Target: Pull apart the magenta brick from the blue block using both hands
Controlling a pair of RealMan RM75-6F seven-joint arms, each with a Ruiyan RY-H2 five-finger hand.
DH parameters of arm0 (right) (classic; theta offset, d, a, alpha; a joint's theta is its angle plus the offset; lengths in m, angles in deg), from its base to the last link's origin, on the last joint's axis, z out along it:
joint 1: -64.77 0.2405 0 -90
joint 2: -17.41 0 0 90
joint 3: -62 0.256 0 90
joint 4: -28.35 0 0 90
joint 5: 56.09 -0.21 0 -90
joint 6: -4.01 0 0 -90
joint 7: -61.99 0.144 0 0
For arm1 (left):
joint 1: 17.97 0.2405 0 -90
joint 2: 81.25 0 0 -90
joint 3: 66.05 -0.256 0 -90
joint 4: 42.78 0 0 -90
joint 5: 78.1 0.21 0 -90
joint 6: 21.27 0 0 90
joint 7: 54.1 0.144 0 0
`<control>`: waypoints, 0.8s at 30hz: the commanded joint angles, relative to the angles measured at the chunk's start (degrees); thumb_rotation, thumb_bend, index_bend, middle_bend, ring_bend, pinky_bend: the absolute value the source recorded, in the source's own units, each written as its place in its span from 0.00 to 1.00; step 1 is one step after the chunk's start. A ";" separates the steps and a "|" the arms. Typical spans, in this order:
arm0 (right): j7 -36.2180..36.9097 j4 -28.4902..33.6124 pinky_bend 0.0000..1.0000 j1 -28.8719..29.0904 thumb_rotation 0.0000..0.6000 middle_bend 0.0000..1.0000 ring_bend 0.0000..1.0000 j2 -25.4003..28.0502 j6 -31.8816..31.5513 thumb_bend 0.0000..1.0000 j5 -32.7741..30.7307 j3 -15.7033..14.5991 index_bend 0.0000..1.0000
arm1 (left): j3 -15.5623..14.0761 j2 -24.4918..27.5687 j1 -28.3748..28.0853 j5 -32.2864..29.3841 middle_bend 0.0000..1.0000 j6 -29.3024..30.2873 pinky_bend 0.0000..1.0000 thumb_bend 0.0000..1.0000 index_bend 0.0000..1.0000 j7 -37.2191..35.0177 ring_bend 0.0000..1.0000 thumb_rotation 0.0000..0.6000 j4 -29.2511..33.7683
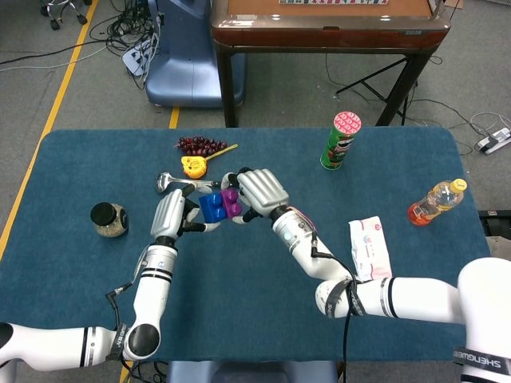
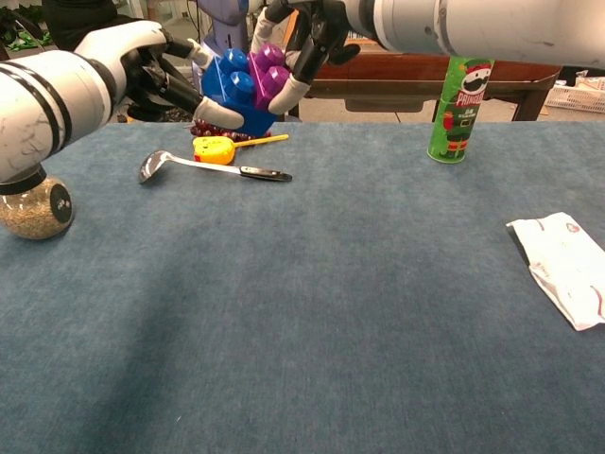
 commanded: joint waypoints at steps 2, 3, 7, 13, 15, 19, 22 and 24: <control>0.63 -0.10 1.00 -0.30 1.00 1.00 0.98 -0.07 0.10 0.29 0.41 0.15 0.66 | -0.04 -0.26 0.20 0.45 1.00 0.01 1.00 0.00 0.62 -0.07 1.00 1.00 -0.21; 0.82 -0.10 1.00 -0.38 1.00 1.00 0.98 -0.06 0.13 0.29 0.54 0.20 0.66 | -0.12 -0.29 0.23 0.57 1.00 -0.06 1.00 0.00 0.63 0.02 1.00 1.00 -0.23; 2.58 -0.11 1.00 -1.10 1.00 1.00 0.99 -0.14 0.12 0.30 1.47 0.83 0.69 | -0.29 -0.55 0.42 0.86 1.00 -0.21 1.00 0.00 0.65 0.21 1.00 1.00 -0.44; 4.82 -0.19 1.00 -2.07 1.00 1.00 1.00 0.05 0.82 0.33 2.45 1.33 0.71 | -0.51 -0.95 0.74 1.15 1.00 -0.37 1.00 0.00 0.66 0.38 1.00 1.00 -0.84; 5.38 -0.26 1.00 -2.25 1.00 1.00 1.00 0.18 1.30 0.33 2.45 1.40 0.71 | -0.56 -1.03 0.84 1.36 1.00 -0.35 1.00 0.00 0.67 0.44 1.00 1.00 -0.90; 6.19 -0.67 1.00 -2.52 1.00 1.00 1.00 0.20 2.02 0.34 2.79 1.35 0.72 | -0.71 -1.35 0.96 2.16 1.00 -0.10 1.00 0.00 0.68 0.68 1.00 1.00 -1.18; 6.80 -0.91 1.00 -2.70 1.00 1.00 1.00 0.09 2.33 0.34 3.08 1.39 0.72 | -0.84 -1.45 1.04 2.45 1.00 -0.20 1.00 0.00 0.69 0.95 1.00 1.00 -1.27; 7.23 -0.99 1.00 -2.83 1.00 1.00 1.00 0.09 2.54 0.34 3.27 1.47 0.72 | -0.90 -1.45 1.10 2.40 1.00 -0.40 1.00 0.00 0.69 1.19 1.00 1.00 -1.28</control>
